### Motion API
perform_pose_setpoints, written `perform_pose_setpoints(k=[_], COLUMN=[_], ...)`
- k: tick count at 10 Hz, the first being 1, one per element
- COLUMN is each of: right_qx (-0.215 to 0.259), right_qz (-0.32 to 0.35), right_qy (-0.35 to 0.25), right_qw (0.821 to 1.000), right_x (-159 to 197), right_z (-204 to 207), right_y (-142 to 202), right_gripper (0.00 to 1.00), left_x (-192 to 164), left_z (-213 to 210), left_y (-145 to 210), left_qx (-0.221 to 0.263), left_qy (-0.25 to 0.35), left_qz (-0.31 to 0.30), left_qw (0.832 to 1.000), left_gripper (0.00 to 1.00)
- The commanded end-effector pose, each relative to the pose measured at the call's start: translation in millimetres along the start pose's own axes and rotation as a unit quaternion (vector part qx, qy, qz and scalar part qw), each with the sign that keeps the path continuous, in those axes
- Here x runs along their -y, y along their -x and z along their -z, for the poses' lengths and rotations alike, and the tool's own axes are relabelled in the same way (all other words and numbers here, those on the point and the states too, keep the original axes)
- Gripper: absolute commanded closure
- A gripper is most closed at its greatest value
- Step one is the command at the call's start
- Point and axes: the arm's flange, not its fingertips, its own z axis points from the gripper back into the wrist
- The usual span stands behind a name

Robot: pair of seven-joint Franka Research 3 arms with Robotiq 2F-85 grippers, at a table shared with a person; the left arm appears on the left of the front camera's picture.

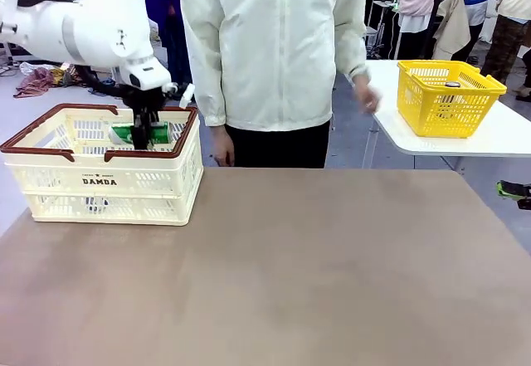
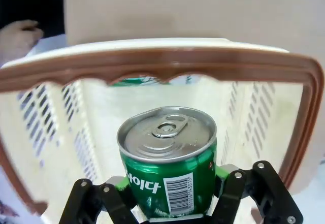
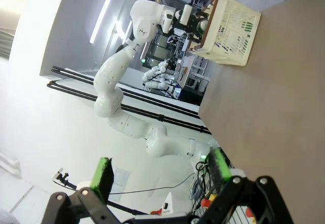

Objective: Place the drinks into the Shopping basket.
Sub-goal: Pick up one drink and place it into the Shopping basket.

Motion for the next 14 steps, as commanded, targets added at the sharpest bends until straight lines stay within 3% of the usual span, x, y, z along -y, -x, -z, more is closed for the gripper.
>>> perform_pose_setpoints(k=[1, 3, 6, 7, 11, 12, 14], right_qx=[0.006, 0.006, 0.006, 0.006, 0.006, 0.006, 0.006], right_qz=[0.004, 0.004, 0.004, 0.004, 0.004, 0.004, 0.004], right_qy=[-0.006, -0.006, -0.006, -0.006, -0.006, -0.006, -0.006], right_qw=[1.0, 1.0, 1.0, 1.0, 1.0, 1.0, 1.0], right_x=[-5.4, -5.4, -5.4, -5.4, -5.4, -5.4, -5.4], right_z=[0.2, 0.2, 0.2, 0.2, 0.2, 0.2, 0.2], right_y=[-3.1, -3.1, -3.1, -3.1, -3.1, -3.1, -3.1], right_gripper=[0.0, 0.0, 0.0, 0.0, 0.0, 0.0, 0.0], left_x=[13.2, 14.3, 16.6, 10.2, 9.1, -2.2, -12.2], left_z=[21.2, 36.2, 52.8, 48.3, 53.8, 60.9, 70.8], left_y=[10.0, 19.7, 18.7, 19.6, 18.1, 15.0, 20.7], left_qx=[-0.011, -0.023, 0.004, -0.011, -0.009, -0.027, -0.017], left_qy=[0.007, 0.019, 0.042, 0.025, 0.029, 0.008, -0.006], left_qz=[-0.004, -0.024, -0.063, -0.018, -0.027, -0.008, 0.009], left_qw=[1.0, 0.999, 0.997, 0.999, 0.999, 1.0, 1.0], left_gripper=[1.0, 1.0, 1.0, 1.0, 1.0, 1.0, 1.0])
